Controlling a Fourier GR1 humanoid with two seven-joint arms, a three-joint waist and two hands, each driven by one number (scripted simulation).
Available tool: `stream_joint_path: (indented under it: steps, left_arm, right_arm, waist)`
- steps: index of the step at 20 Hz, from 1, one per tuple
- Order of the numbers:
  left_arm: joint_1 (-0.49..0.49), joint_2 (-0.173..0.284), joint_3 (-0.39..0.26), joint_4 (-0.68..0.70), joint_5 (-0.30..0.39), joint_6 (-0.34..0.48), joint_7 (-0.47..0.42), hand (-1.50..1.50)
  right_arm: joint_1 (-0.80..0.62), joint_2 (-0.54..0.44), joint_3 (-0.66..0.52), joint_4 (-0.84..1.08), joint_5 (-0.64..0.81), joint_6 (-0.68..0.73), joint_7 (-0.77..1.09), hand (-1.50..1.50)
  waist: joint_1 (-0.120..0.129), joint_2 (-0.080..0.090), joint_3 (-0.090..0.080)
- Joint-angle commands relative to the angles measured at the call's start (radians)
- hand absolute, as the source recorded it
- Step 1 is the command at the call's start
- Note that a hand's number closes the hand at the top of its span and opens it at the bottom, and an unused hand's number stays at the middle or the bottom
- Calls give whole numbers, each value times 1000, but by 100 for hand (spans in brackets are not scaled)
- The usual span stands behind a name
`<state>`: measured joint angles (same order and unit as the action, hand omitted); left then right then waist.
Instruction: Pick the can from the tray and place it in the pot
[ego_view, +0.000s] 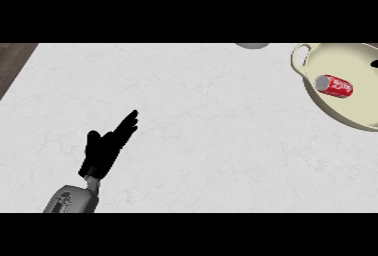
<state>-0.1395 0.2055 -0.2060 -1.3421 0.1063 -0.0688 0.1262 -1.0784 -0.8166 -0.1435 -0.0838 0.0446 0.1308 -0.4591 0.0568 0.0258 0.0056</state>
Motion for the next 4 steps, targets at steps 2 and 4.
stream_joint_path:
  steps: [2,4]
  left_arm:
    - [10,6,8,-10,8,-11,1,0]
    - [9,-31,-10,-12,-19,32,-1,0]
  right_arm:
    - [78,-100,-103,20,-97,82,-84,-150]
    - [67,-105,-129,27,-122,87,-53,-150]
  waist:
    - [-4,5,2]
    - [0,3,1]
